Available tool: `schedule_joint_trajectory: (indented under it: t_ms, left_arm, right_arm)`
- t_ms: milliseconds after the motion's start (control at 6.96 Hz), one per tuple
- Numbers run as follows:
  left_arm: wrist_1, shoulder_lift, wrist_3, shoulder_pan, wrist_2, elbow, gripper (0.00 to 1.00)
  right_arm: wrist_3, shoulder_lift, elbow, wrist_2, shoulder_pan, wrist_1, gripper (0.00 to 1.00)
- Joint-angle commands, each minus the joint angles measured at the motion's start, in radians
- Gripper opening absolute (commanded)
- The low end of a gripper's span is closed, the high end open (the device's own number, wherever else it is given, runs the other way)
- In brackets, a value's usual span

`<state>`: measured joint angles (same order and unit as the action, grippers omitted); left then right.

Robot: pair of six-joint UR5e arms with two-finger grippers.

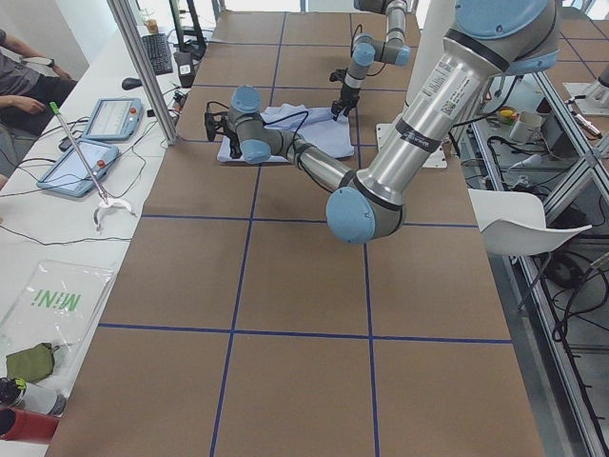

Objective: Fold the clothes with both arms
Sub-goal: 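Lower the right gripper to the shirt corner nearest the robot and grasp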

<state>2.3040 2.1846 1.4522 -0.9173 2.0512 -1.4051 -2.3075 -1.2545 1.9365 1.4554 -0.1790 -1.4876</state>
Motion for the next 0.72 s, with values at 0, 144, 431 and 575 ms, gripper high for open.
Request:
schedule_joint_trajectory:
  t_ms: [0, 144, 431, 575]
  left_arm:
    - [0.000, 0.000, 0.001, 0.000, -0.002, 0.000, 0.76]
    - [0.000, 0.000, 0.002, 0.000, -0.002, 0.000, 0.76]
    - [0.000, 0.000, 0.001, 0.002, -0.002, 0.000, 0.76]
    - [0.000, -0.002, 0.002, 0.000, -0.002, 0.000, 0.76]
  right_arm:
    - [0.000, 0.003, 0.002, 0.003, 0.001, -0.002, 0.00]
    - [0.002, 0.003, 0.021, 0.005, -0.005, -0.005, 0.00]
    - [-0.001, -0.003, 0.035, 0.008, 0.002, -0.014, 0.00]
    - [-0.010, 0.003, 0.035, 0.006, 0.003, -0.013, 0.00]
